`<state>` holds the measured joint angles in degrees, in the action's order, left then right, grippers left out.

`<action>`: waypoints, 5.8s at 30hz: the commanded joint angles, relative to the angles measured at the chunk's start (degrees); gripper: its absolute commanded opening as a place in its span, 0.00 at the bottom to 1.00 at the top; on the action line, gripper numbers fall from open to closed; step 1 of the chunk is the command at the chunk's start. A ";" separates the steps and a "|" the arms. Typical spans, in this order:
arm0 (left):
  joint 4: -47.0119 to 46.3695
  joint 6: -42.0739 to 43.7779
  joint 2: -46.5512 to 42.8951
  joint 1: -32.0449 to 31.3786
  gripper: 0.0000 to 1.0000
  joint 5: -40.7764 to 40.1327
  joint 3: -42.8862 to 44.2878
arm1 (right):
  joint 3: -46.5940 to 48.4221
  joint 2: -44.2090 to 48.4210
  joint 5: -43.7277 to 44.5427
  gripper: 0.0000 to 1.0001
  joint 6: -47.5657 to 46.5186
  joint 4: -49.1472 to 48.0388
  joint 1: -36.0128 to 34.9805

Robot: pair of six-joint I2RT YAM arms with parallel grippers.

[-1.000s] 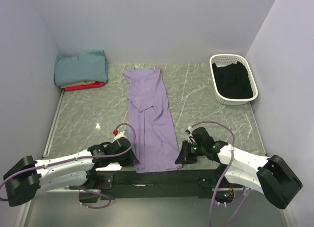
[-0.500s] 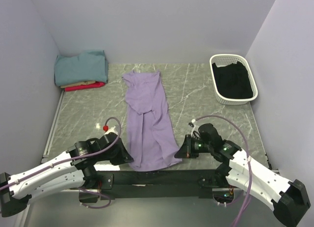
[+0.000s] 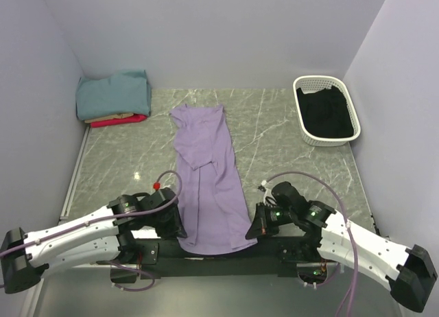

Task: Fold and stack the t-shirts
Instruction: Fold the tshirt

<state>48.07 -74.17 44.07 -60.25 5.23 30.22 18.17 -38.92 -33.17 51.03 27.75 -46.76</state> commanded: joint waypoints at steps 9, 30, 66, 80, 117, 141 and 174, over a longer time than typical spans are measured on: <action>-7.03 7.20 17.00 -0.22 0.01 -5.04 13.10 | 14.16 -21.46 3.36 0.00 -10.32 -7.54 -0.61; -17.48 20.37 30.97 18.22 0.01 -15.87 21.10 | 40.61 -48.16 14.54 0.00 -26.23 -5.07 12.04; -27.95 32.33 50.68 38.27 0.86 -15.08 32.88 | 64.80 -73.42 14.01 0.45 -28.43 -4.55 25.23; -23.12 35.93 43.12 38.36 1.00 -10.08 33.86 | 52.32 -56.37 3.99 0.48 -27.38 -7.80 24.88; -50.35 24.16 39.24 35.20 1.00 -14.81 10.30 | 49.06 -57.06 3.81 0.48 -27.03 -7.71 16.79; -52.03 24.69 42.50 33.88 0.94 -20.44 17.86 | 46.34 -58.11 3.90 0.48 -27.03 -8.85 16.79; -44.91 24.52 37.67 33.97 0.85 -21.06 17.95 | 45.81 -59.43 4.34 0.49 -27.47 -8.94 16.71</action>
<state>1.91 -47.86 83.94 -26.13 -14.76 50.00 64.27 -97.82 -28.34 24.34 20.53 -29.91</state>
